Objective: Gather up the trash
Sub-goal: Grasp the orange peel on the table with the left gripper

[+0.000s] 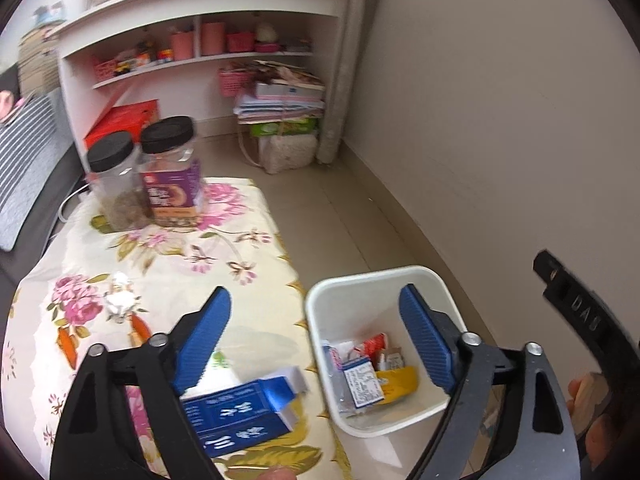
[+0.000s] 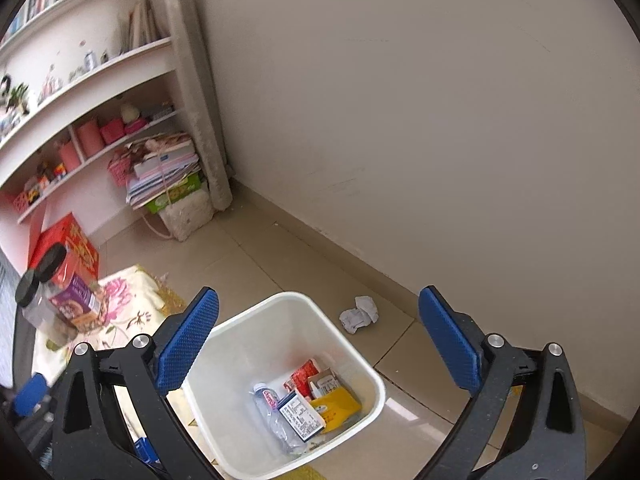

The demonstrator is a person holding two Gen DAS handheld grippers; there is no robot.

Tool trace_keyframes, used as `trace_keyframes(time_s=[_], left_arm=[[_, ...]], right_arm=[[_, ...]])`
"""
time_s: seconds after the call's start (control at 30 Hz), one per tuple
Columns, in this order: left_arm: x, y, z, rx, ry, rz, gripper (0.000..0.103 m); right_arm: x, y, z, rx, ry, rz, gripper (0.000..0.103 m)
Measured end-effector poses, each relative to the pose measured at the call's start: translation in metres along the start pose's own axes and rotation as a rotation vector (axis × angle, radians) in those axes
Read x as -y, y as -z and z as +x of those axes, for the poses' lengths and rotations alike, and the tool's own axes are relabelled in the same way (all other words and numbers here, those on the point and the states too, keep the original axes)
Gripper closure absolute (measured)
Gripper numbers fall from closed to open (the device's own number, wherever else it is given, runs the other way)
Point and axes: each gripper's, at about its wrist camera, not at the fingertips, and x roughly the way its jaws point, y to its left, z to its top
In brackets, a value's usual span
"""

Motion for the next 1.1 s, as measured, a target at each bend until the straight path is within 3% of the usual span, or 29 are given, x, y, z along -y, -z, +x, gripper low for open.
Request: trace_keyframes(time_s=[0.23, 0.57, 0.9, 1.1], left_arm=[[-0.036, -0.001, -0.007, 0.026, -0.074, -0.033, 0.015], [-0.103, 0.014, 0.004, -0.014, -0.276, -0.068, 0.014], [-0.185, 0.029, 0.024, -0.110, -0.411, -0.117, 0.014], [-0.254, 0.046, 0.045, -0.218, -0.489, -0.223, 0.014]], right_arm=[[-0.040, 0.013, -0.004, -0.006, -0.020, -0.078, 0.007], [-0.108, 0.039, -0.008, -0.039, -0.079, -0.200, 0.007], [-0.185, 0.072, -0.005, -0.118, -0.162, -0.306, 0.007], [-0.228, 0.093, -0.006, -0.161, -0.214, -0.349, 0.007]])
